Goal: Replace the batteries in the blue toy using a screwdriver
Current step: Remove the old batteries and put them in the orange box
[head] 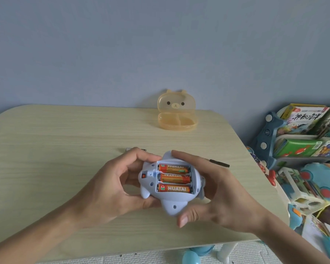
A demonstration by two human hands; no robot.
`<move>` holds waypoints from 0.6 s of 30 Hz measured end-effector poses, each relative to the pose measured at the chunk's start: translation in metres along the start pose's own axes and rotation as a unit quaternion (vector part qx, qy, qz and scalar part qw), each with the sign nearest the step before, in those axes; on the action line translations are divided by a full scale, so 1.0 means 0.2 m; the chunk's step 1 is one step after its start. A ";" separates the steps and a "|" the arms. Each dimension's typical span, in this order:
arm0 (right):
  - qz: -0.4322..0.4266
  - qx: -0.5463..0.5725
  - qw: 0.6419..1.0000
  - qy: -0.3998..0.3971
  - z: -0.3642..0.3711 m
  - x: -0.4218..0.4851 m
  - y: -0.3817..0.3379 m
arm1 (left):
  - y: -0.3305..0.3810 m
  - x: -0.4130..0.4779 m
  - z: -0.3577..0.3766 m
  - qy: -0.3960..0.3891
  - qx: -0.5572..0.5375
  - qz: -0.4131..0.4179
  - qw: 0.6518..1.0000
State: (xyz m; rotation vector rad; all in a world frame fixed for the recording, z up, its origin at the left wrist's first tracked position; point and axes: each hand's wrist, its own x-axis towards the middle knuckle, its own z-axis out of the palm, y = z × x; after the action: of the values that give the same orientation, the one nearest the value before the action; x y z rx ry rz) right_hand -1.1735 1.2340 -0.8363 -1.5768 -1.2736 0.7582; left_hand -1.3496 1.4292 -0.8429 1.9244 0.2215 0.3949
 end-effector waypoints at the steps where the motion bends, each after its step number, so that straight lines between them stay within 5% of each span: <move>1: 0.001 0.024 1.000 -0.001 0.01 0.00 0.01 | 0.01 0.00 -0.01 -0.015 0.022 0.008 1.000; 6: 0.015 0.110 0.994 0.004 -0.01 0.02 0.02 | 0.09 0.01 -0.13 -0.120 0.148 0.034 0.981; 18: 0.044 0.099 0.993 -0.049 -0.02 0.06 -0.01 | 0.17 0.16 -0.02 -0.189 0.388 0.111 0.895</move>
State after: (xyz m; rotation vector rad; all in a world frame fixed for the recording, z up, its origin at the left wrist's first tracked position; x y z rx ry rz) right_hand -1.1669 1.2439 -0.8311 -1.4566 -1.1656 0.9985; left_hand -1.3224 1.4313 -0.8041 2.7844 -0.1282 0.0571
